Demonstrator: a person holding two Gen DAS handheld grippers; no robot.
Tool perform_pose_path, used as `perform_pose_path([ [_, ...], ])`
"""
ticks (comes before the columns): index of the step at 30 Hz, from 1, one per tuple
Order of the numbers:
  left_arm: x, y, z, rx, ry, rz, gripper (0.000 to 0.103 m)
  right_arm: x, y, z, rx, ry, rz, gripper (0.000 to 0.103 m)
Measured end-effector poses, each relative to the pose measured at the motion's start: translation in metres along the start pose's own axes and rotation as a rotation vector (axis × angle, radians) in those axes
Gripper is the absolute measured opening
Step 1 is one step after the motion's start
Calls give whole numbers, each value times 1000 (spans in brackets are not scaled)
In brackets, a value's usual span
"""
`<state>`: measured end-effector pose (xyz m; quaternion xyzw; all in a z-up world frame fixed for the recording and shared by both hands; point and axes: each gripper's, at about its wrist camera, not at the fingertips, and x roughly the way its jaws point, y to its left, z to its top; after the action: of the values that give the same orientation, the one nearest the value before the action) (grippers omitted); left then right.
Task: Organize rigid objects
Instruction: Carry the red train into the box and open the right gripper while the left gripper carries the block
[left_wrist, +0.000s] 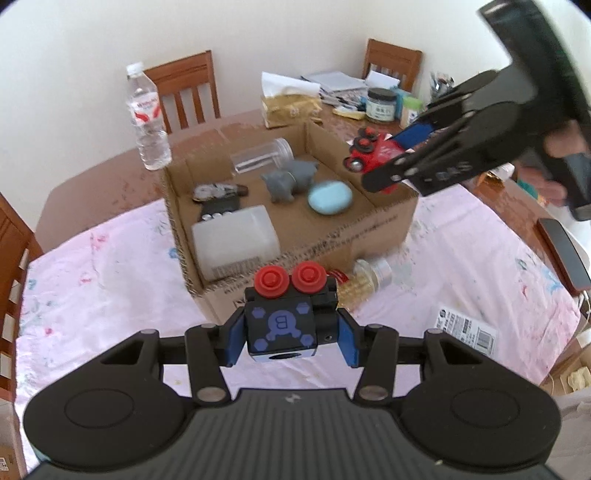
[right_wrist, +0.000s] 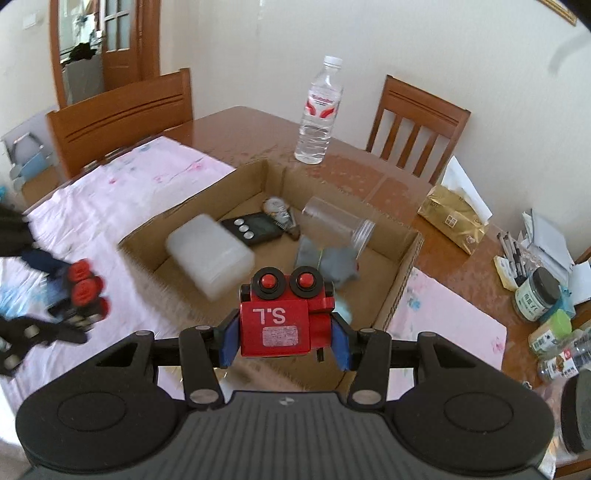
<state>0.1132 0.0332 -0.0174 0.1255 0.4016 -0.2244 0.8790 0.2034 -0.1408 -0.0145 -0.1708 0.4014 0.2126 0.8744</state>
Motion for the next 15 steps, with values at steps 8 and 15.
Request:
perform_pose_path([
  [8, -7, 9, 3, -38, -7, 48, 49, 34, 0, 2, 38, 41, 27, 94],
  [15, -2, 18, 11, -65, -9, 65, 49, 21, 5, 1, 75, 27, 31, 103],
])
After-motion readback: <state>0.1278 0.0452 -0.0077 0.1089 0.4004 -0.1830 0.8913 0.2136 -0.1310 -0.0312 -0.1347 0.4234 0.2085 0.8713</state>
